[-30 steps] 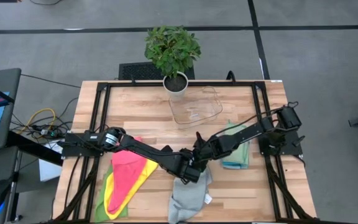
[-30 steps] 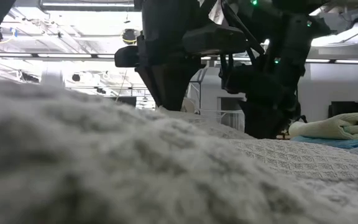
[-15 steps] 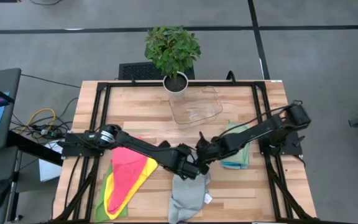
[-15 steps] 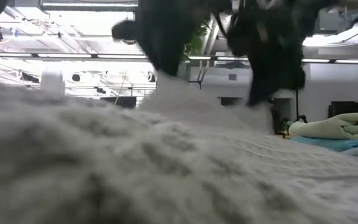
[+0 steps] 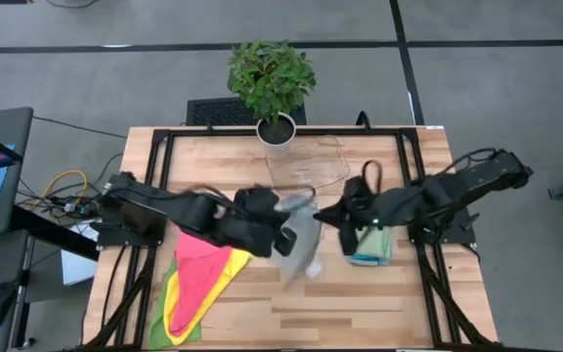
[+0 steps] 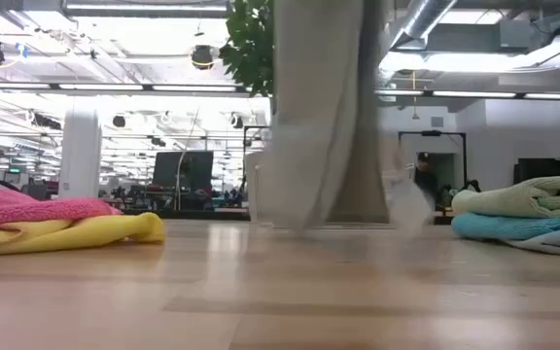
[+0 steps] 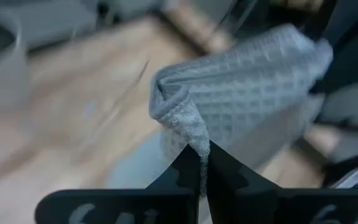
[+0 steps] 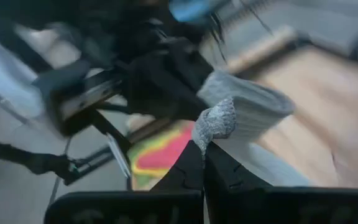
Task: Fold microfiber towels
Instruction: Fold the gray microfiber cloth
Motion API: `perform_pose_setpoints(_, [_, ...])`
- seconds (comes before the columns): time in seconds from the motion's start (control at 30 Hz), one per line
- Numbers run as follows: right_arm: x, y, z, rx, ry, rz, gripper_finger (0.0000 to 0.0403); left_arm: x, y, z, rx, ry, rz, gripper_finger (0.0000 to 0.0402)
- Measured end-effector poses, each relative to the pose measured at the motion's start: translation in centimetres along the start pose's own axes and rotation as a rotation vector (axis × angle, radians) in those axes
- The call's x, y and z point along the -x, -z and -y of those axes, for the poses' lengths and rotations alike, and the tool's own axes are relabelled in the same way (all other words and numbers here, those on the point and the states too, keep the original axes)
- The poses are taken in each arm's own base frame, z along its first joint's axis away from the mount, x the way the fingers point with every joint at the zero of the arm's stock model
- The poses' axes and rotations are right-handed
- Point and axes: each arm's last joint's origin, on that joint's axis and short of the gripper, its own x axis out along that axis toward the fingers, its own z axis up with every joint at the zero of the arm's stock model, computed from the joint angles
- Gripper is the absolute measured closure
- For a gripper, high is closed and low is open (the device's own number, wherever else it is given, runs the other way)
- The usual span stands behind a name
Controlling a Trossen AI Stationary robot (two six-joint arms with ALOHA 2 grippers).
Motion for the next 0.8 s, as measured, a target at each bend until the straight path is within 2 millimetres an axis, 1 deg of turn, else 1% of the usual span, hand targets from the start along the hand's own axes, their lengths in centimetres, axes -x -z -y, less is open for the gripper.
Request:
perform_pose_setpoints(0.07, [1.4, -1.7, -1.2, 0.065, -0.036, 0.054, 0.0389, 1.7, -1.6, 0.3, 0.009, 0.084, 0.084, 0.0401])
perform_pose_setpoints(0.13, [2.3, -3.2, -2.2, 0.109, -0.05, 0.112, 0.0389, 3.3, -2.8, 0.4, 0.008, 0.152, 0.144, 0.0401])
perform_pose_setpoints(0.2, [3.0, -3.9, -2.9, 0.155, -0.043, 0.128, 0.0389, 4.6, -3.5, 0.4, 0.01, 0.174, 0.186, 0.0401])
perform_pose_setpoints(0.23, [3.2, -4.0, -3.2, 0.193, -0.026, 0.121, 0.0389, 5.3, -3.7, 0.4, -0.005, 0.169, 0.22, 0.0401])
perform_pose_setpoints(0.3, [3.6, -3.9, -3.3, 0.206, 0.041, 0.103, 0.0389, 6.3, -3.8, -0.2, -0.093, 0.069, 0.299, 0.0401])
perform_pose_setpoints(0.33, [3.7, -4.1, -3.5, 0.189, 0.041, 0.098, 0.0389, 6.5, -3.9, -0.5, -0.07, 0.039, 0.316, 0.0401])
perform_pose_setpoints(0.4, [3.9, -4.6, -3.8, 0.189, 0.019, 0.099, 0.0389, 6.8, -4.5, -0.7, 0.028, 0.066, 0.315, 0.0401])
perform_pose_setpoints(0.53, [3.8, -4.4, -4.0, 0.194, 0.035, 0.084, 0.0389, 7.2, -5.1, -0.8, 0.047, 0.085, 0.315, 0.0401])
perform_pose_setpoints(0.6, [3.8, -4.4, -4.3, 0.168, 0.012, 0.087, 0.0389, 7.3, -4.8, -0.6, 0.055, 0.1, 0.299, 0.0401])
perform_pose_setpoints(0.67, [3.8, -3.9, -4.9, 0.152, -0.01, 0.08, 0.0389, 7.2, -4.3, -0.3, 0.058, 0.13, 0.261, 0.0401])
perform_pose_setpoints(0.73, [3.4, -3.1, -5.7, 0.15, -0.028, 0.059, 0.0389, 7.0, -3.6, 0.2, 0.058, 0.151, 0.227, 0.0401])
perform_pose_setpoints(0.8, [2.6, -2.0, -6.5, 0.143, -0.033, 0.029, 0.0389, 7.0, -2.6, 0.5, 0.037, 0.155, 0.197, 0.0401])
